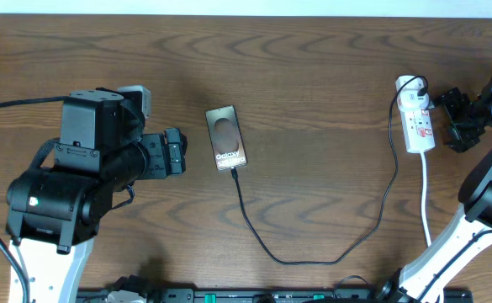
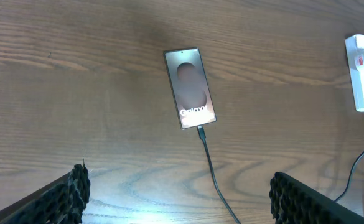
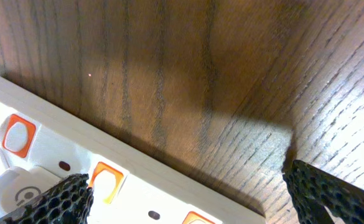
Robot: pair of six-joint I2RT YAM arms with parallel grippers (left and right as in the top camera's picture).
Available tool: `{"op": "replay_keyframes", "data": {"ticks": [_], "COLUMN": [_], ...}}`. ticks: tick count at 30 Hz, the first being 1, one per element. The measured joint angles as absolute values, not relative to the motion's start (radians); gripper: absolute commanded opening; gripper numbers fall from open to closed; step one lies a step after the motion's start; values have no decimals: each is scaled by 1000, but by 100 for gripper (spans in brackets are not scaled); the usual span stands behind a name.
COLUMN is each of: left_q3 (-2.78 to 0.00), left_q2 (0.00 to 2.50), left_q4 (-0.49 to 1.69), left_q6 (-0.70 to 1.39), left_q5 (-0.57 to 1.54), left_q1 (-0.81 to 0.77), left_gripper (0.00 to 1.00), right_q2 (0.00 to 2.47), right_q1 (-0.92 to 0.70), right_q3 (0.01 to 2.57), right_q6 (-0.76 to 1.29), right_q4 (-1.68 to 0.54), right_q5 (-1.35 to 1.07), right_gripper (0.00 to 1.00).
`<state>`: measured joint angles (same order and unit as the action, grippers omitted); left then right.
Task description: Plug charger to phone and switch on socket
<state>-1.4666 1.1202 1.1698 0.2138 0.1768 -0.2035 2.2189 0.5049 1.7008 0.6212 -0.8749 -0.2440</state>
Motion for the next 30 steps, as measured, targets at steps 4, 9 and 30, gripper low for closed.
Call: {"op": "replay_keyframes", "data": {"ticks": [4,9,30], "left_q3": [-1467,-1467,-1467], "left_q2": [1120,1120,1120], "left_q4": [1170,1170,1170], "left_q6": [214,214,214], "left_q5": [177,177,176], "left_q1": [-204,-204,-204], "left_gripper": [91,91,91], "right_q2": [2219,2219,2218], "right_q1": [488,477,481], "right_q3": [1701,1701,1707], "right_q6": [622,626,674], "right_q4": [-886,-892,-949], "right_q5": [-219,-193,-198], "right_gripper": [99,99,99]}}
